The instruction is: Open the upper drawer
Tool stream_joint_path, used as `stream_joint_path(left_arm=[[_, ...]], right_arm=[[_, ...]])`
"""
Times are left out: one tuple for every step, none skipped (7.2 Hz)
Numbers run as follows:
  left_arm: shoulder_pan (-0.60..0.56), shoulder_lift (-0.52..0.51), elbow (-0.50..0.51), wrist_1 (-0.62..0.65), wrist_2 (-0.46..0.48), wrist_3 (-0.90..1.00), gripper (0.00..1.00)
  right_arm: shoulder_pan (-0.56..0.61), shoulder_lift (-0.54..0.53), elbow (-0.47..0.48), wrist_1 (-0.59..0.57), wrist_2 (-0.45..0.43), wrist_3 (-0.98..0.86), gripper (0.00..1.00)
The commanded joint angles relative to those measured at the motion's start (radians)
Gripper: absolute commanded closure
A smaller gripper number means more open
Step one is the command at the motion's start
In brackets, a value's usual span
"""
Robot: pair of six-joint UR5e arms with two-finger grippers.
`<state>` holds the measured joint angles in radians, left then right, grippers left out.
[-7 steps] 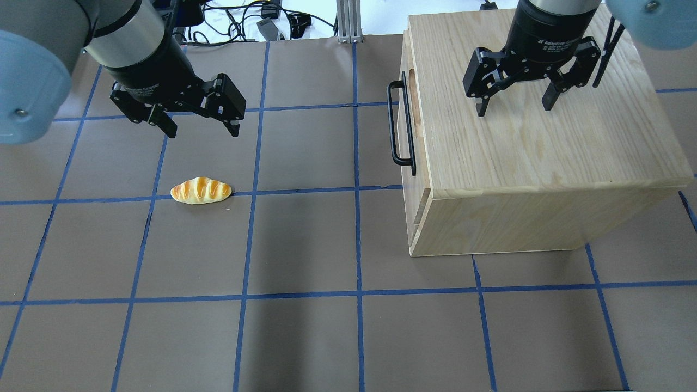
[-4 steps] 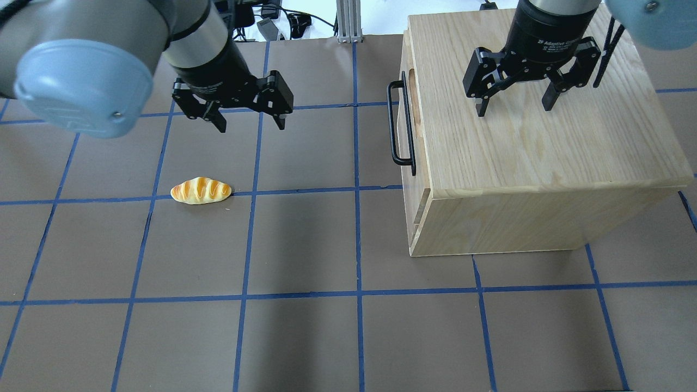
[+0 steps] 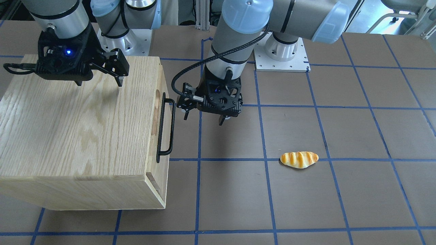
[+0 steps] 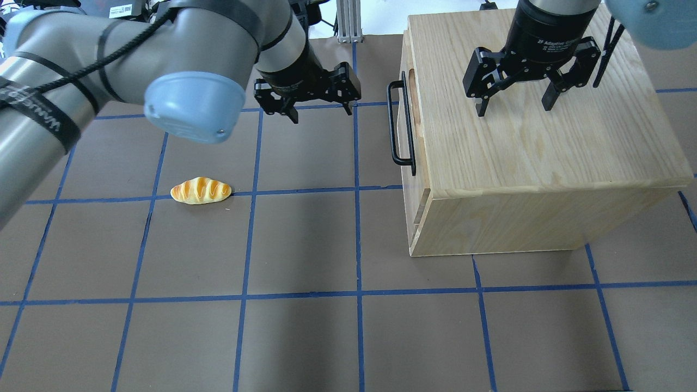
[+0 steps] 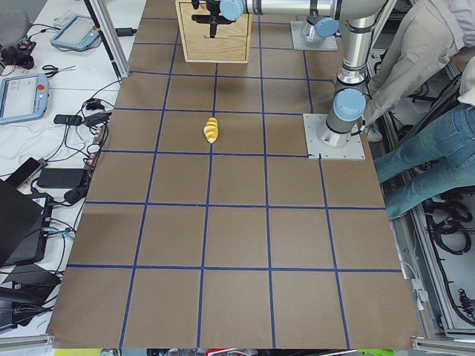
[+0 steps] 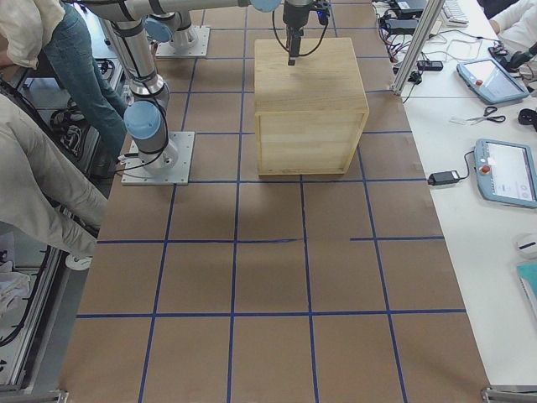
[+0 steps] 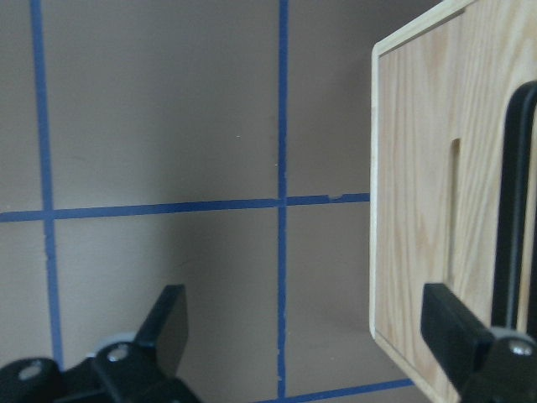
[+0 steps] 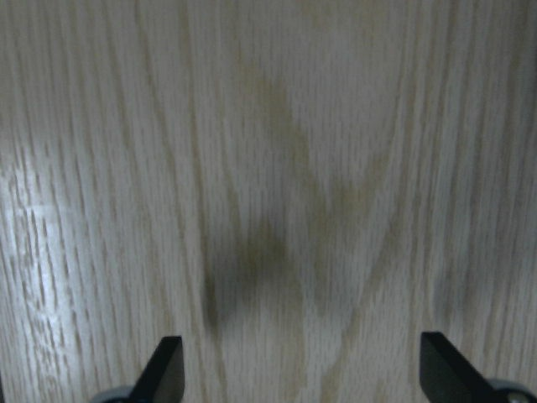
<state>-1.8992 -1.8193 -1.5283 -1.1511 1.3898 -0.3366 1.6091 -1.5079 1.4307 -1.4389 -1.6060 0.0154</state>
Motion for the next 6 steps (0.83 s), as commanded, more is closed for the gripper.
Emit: stream_joint_path(left_arm=[[-0.04, -0.028, 0.0, 0.021, -0.04, -0.021, 0.0], [-0.041, -0.032, 0.0, 0.021, -0.04, -0.007, 0.0], [-0.041, -0.046, 0.0, 0.021, -0.038, -0.002, 0.0], [-0.041, -0.06, -0.001, 0.04, -0.038, 0.051, 0.0], [-0.041, -0.075, 0.0, 0.044, -0.037, 0.06, 0.0], [-0.041, -0.08, -0.001, 0.059, -0.035, 0.06, 0.0]], right_arm=[[0.0, 0.0, 0.0, 0.0, 0.0, 0.0, 0.0], [0.0, 0.0, -0.001, 0.0, 0.0, 0.0, 0.0], [0.0, 0.0, 0.0, 0.0, 0.0, 0.0, 0.0], [0.0, 0.0, 0.001, 0.0, 0.0, 0.0, 0.0], [0.0, 0.0, -0.001, 0.0, 0.0, 0.0, 0.0], [0.0, 0.0, -0.001, 0.0, 0.0, 0.0, 0.0]])
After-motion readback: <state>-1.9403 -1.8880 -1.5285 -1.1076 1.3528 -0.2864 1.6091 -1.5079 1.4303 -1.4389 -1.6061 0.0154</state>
